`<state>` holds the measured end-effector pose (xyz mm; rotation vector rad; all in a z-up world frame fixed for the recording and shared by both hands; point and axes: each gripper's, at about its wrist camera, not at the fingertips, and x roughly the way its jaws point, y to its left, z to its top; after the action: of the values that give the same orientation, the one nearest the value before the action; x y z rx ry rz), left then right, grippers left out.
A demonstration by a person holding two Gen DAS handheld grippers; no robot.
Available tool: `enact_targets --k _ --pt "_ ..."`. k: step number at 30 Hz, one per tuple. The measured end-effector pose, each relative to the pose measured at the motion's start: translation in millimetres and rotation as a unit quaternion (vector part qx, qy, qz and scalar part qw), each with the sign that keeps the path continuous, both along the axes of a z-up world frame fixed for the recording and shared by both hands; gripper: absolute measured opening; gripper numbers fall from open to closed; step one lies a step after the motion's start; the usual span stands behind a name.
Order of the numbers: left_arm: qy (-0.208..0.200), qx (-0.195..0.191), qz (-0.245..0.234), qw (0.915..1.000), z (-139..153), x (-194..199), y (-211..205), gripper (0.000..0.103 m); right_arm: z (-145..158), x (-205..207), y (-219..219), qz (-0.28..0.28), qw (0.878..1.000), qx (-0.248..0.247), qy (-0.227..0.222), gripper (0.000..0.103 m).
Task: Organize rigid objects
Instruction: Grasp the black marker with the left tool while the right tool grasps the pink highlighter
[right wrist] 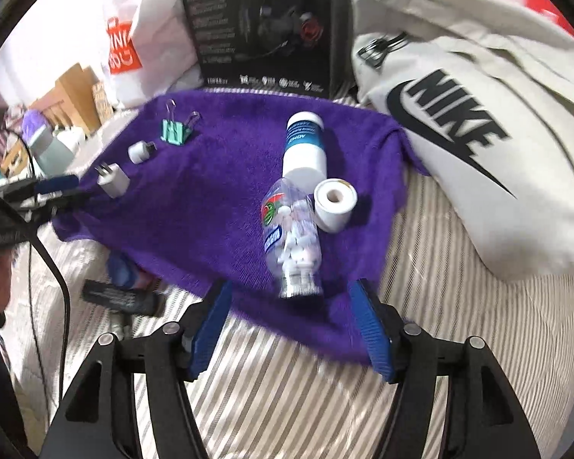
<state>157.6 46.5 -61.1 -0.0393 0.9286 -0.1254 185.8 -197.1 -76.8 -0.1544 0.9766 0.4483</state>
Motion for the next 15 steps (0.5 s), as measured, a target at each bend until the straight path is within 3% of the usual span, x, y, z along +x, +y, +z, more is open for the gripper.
enact_targets --k 5,9,15 --pt "-0.011 -0.005 -0.046 0.9989 6 -29 -26 0.059 5 -37 -12 -0.006 1.0 0.023 -0.003 0.067" --pt "0.005 0.036 -0.073 0.9966 -8 -33 -53 0.059 3 -63 -18 -0.009 0.999 0.033 0.002 0.067" --pt "0.019 0.053 -0.116 0.9916 -24 -36 -74 0.059 -6 -86 -31 -0.025 0.999 0.045 0.013 0.068"
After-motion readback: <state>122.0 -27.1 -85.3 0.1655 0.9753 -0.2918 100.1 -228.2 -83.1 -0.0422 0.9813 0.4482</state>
